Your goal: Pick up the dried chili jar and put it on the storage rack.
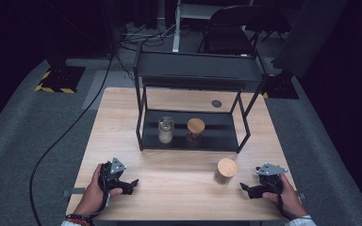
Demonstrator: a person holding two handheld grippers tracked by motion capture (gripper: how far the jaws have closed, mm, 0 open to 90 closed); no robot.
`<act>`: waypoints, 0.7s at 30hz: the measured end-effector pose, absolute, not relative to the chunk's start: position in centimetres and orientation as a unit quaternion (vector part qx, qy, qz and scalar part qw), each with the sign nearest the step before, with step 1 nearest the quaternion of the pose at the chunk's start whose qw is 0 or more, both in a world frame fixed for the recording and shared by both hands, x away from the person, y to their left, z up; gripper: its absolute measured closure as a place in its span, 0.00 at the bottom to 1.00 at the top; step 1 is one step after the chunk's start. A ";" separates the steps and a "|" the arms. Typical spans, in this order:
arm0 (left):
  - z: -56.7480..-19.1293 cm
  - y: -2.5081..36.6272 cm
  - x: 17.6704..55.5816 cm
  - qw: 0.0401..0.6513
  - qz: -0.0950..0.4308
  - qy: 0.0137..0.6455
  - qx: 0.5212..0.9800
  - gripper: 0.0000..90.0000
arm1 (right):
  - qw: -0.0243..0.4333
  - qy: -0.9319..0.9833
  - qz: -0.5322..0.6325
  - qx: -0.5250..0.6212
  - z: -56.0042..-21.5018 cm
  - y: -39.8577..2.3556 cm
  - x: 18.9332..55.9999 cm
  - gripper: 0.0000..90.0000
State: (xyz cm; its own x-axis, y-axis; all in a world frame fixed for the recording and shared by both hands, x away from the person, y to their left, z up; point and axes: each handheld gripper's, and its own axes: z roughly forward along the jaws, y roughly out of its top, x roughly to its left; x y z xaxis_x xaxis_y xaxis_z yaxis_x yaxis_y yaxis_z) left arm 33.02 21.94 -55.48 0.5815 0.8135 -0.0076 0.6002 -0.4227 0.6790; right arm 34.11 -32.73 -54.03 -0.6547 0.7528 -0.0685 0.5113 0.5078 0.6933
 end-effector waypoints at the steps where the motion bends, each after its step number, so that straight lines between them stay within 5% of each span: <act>1: -55.5 21.9 33.0 0.326 0.164 0.427 0.827 0.00 | 0.184 0.850 0.327 0.370 -53.9 -32.7 34.1 0.02; 21: -55.5 21.9 33.0 0.326 0.164 0.427 0.827 0.00 | 0.180 0.855 0.345 0.343 -52.8 -31.1 33.3 0.02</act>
